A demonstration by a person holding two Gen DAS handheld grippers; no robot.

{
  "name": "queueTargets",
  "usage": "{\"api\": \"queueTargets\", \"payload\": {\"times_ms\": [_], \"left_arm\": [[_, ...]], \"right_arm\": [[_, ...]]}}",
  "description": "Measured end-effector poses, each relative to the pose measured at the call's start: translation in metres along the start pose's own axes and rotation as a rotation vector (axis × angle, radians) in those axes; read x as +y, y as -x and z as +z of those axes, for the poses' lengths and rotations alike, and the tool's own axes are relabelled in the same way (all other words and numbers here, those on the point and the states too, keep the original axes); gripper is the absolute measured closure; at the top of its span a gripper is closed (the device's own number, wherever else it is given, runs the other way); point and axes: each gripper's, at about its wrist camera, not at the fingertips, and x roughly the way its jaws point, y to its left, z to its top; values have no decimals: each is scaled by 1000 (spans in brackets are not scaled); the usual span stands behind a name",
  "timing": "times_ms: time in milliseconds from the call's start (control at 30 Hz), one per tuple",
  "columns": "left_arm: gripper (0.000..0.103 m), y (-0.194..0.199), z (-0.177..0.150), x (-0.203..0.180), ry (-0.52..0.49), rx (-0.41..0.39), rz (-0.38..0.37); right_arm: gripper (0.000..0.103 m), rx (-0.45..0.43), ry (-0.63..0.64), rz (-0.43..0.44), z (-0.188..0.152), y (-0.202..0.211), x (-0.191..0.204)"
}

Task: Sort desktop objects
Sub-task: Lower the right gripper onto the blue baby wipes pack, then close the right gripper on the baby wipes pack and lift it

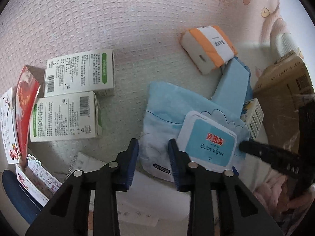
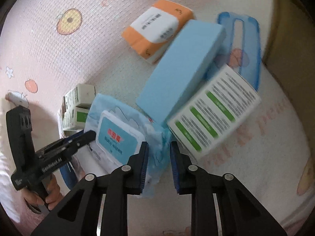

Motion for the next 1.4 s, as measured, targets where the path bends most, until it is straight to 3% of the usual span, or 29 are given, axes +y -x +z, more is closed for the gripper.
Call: {"api": "queueTargets", "payload": {"times_ms": [133,333,433,567,667,833,1000,1167,1267,1400], "left_arm": [[60,-3,1,3,-36,16,-13],[53,-5,6,14,-48,26,-47],[54,-6,2,28,24,19,-108],[59,-6,-5,46,145,28,-245],[59,-6,-9,42,117,8,-220],[59,-12,-8,40,113,8,-210],[59,-9,11,22,47,6,-155],[59,-8,7,18,31,17,-186],[62,-6,2,15,28,9,-166],[71,4,-3,4,-13,-12,-102]], "right_arm": [[82,22,-62,32,-14,7,-8],[77,46,-114,76,-19,-14,-1],[77,23,-116,65,-19,-18,4],[77,-1,-167,93,-20,-17,-1],[69,-2,-229,110,-24,-16,-11],[69,-22,-258,143,-23,-13,-8],[63,-59,-225,95,-16,-17,3],[56,-50,-271,140,-16,-25,-4],[57,-61,-284,153,-18,-25,-6],[63,-72,-188,89,-16,-19,7]]}}
